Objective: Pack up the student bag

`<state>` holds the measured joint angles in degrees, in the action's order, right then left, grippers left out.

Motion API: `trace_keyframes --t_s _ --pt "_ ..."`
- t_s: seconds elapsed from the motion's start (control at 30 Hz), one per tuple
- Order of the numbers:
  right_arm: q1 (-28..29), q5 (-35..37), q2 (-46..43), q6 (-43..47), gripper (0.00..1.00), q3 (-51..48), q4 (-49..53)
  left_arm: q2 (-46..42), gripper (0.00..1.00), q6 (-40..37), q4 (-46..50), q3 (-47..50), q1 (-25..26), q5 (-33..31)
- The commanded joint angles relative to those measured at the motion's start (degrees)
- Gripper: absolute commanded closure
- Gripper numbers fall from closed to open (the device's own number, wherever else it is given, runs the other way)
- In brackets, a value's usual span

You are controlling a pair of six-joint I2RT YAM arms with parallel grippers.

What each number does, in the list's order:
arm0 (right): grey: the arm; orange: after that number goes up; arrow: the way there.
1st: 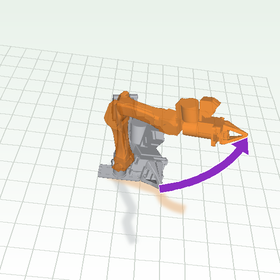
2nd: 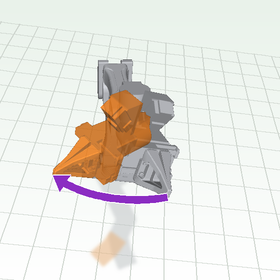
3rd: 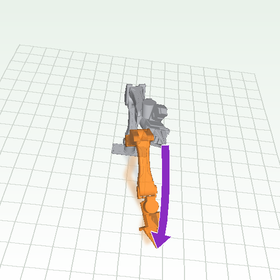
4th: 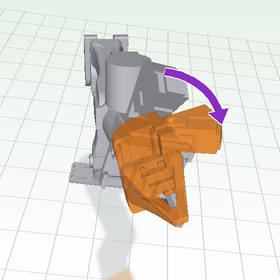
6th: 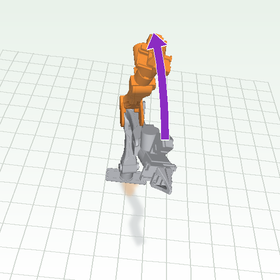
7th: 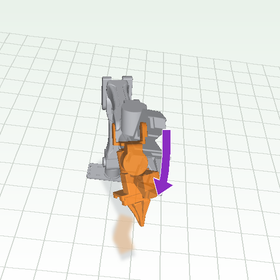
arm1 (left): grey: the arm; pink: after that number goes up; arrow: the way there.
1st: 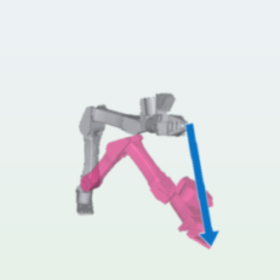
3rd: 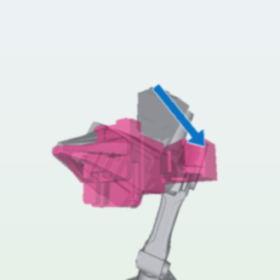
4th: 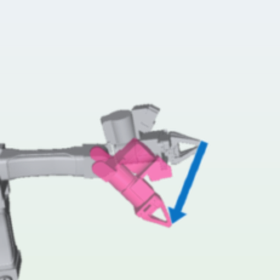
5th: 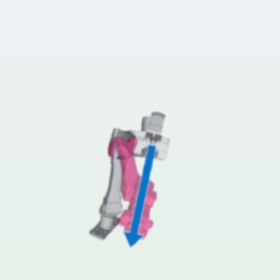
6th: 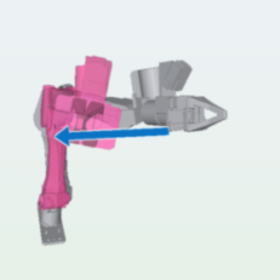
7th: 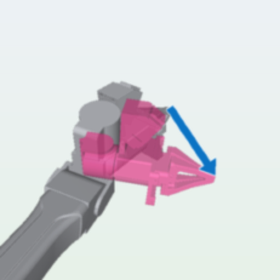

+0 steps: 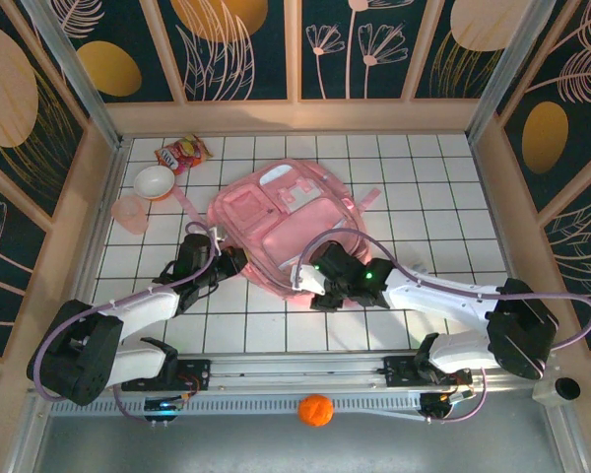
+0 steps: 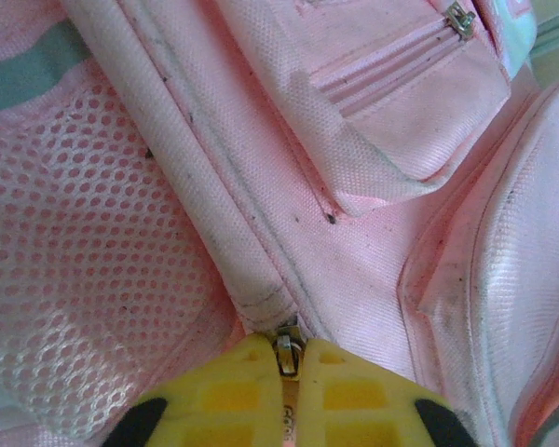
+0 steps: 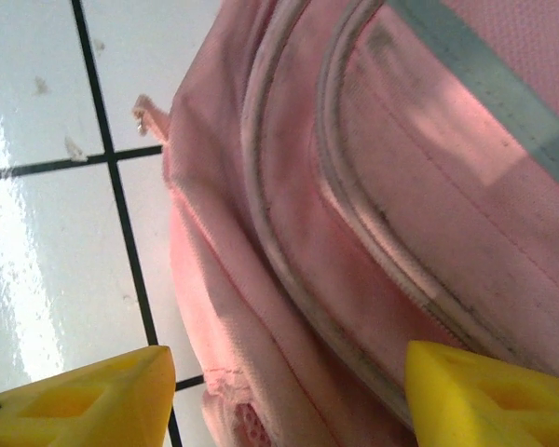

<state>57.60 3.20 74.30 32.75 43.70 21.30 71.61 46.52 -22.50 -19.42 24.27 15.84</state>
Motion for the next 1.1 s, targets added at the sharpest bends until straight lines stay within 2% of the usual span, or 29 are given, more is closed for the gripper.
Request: trace_keyframes --t_s 0.0,0.23,0.47,0.63,0.9,1.0,1.07 --pt "-2.3 0.4 -0.2 -5.9 0.37 -1.7 -3.5 -1.3 0.97 3.5 -1.8 0.0 0.5 3.9" --pt "-4.4 0.9 3.0 -13.9 0.55 -4.3 -11.9 -3.0 0.97 5.3 -1.3 0.0 1.2 5.6" --pt "-4.4 6.8 7.3 -20.0 0.71 -4.1 -21.7 -3.3 0.94 8.0 -1.6 1.0 3.1 5.8" --pt "-4.7 10.4 9.6 -23.1 0.73 -2.7 -24.9 -3.0 0.89 9.3 -1.8 1.1 6.0 5.5" --pt "-6.5 9.6 10.5 -25.7 0.74 -1.1 -27.1 -1.0 0.84 11.0 -3.3 0.0 9.6 6.2" --pt "-9.5 9.1 9.3 -23.9 0.75 -2.5 -26.5 -1.0 0.82 10.5 -3.5 -0.9 10.6 6.4" --pt "-13.6 6.8 7.7 -21.6 0.74 -3.9 -26.0 -1.3 0.8 9.9 -3.9 -1.1 10.9 6.5"
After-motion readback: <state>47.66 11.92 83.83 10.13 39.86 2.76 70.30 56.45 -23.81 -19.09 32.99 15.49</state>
